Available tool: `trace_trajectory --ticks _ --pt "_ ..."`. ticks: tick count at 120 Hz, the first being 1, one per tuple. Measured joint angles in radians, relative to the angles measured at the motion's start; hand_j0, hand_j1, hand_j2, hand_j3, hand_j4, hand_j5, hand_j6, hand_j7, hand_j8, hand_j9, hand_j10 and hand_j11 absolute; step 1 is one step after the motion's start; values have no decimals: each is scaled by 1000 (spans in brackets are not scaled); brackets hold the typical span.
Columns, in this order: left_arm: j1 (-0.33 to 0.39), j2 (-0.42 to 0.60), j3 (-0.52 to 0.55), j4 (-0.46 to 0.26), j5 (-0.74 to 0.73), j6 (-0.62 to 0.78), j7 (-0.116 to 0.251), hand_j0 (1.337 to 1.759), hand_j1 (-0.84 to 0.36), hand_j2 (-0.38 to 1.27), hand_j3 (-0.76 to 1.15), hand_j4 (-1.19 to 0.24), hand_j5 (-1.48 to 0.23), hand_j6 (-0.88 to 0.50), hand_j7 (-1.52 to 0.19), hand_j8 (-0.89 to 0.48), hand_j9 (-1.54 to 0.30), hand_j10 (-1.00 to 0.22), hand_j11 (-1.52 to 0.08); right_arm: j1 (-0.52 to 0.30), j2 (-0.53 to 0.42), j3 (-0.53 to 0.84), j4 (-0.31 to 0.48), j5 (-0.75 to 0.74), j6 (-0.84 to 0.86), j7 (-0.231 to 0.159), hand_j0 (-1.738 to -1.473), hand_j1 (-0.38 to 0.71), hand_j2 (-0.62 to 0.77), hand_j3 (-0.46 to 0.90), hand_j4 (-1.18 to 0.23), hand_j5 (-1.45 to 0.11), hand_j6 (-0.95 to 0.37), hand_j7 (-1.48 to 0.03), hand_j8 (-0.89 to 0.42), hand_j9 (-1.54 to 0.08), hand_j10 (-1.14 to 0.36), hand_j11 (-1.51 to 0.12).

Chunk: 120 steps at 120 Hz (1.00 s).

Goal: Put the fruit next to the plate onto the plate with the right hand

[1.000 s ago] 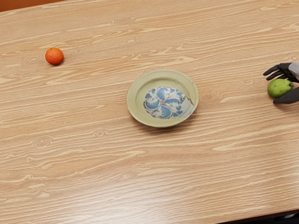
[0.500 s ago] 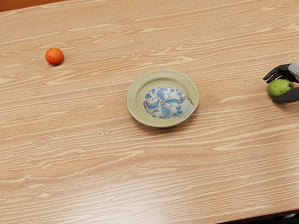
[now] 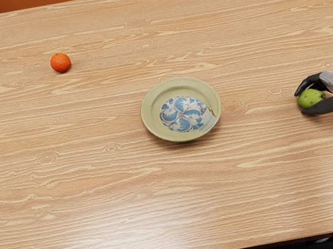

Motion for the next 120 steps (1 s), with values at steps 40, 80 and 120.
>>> trace_trajectory --ticks 40,80,120 --pt "0 0 0 0 0 0 0 1658 325 4 0 -21 -27 -21 -27 -21 -27 -21 -27 56 -8 24 13 34 104 -3 -1643 262 11 -1 -739 -997 -375 -976 -271 -1007 -478 -940" --pt "0 0 0 0 0 0 0 1658 325 5 0 -21 -27 -21 -27 -21 -27 -21 -27 173 21 24 21 93 267 -20 -1639 247 -18 -1 -745 -1026 -371 -993 -262 -1038 -458 -1005" --pt "0 0 0 0 0 0 0 1658 325 4 0 -21 -27 -21 -27 -21 -27 -21 -27 270 135 24 30 115 378 -23 -1640 265 16 -1 -743 -1049 -367 -1001 -250 -1051 -450 -1039"
